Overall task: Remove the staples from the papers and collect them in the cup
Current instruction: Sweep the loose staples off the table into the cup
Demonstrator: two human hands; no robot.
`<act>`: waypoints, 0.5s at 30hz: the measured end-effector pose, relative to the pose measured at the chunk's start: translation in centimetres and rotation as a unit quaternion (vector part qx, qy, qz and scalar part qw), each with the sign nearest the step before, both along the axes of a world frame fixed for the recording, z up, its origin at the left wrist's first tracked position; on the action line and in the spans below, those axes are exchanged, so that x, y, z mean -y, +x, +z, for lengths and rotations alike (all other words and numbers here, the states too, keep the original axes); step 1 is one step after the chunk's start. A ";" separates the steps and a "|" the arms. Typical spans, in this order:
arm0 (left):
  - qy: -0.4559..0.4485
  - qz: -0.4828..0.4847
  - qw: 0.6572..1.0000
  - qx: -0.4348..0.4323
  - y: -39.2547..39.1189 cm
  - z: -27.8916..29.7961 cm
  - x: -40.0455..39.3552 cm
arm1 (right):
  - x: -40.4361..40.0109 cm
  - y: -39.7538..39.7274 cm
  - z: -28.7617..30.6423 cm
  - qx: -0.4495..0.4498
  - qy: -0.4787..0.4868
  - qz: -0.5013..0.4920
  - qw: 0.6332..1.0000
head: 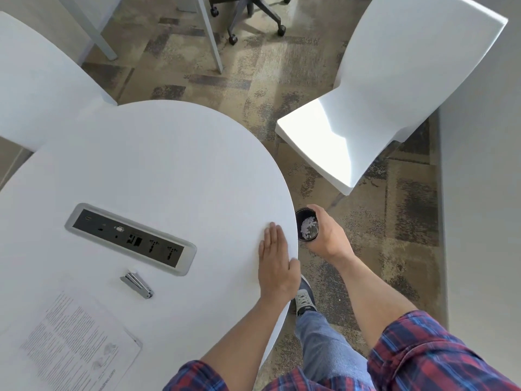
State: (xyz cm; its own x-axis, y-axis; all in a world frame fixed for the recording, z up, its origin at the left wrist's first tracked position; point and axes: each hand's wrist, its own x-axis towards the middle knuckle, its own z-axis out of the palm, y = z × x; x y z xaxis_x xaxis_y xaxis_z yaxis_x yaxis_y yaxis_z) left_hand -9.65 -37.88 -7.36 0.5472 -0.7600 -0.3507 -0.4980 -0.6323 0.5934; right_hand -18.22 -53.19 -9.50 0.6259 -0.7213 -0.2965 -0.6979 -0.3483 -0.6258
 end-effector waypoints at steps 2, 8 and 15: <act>0.013 -0.029 0.999 -0.031 -0.4 0.8 1.4 | -0.1 0.0 0.1 0.004 -0.004 0.002 1.000; 0.086 -0.091 0.965 -0.231 0.5 3.0 6.7 | -0.4 -0.6 0.5 0.006 0.009 0.011 1.000; -0.053 0.057 0.977 -0.200 1.4 4.0 3.0 | -1.3 -1.3 1.1 0.012 0.020 -0.066 0.998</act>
State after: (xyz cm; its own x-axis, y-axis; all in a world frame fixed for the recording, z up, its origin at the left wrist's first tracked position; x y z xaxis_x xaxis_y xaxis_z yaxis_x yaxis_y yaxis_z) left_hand -8.27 -40.89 -3.39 0.4647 -0.7462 -0.4766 -0.1427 -0.5944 0.7914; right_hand -19.57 -51.87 -8.37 0.5339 -0.7859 -0.3119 -0.7203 -0.2295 -0.6546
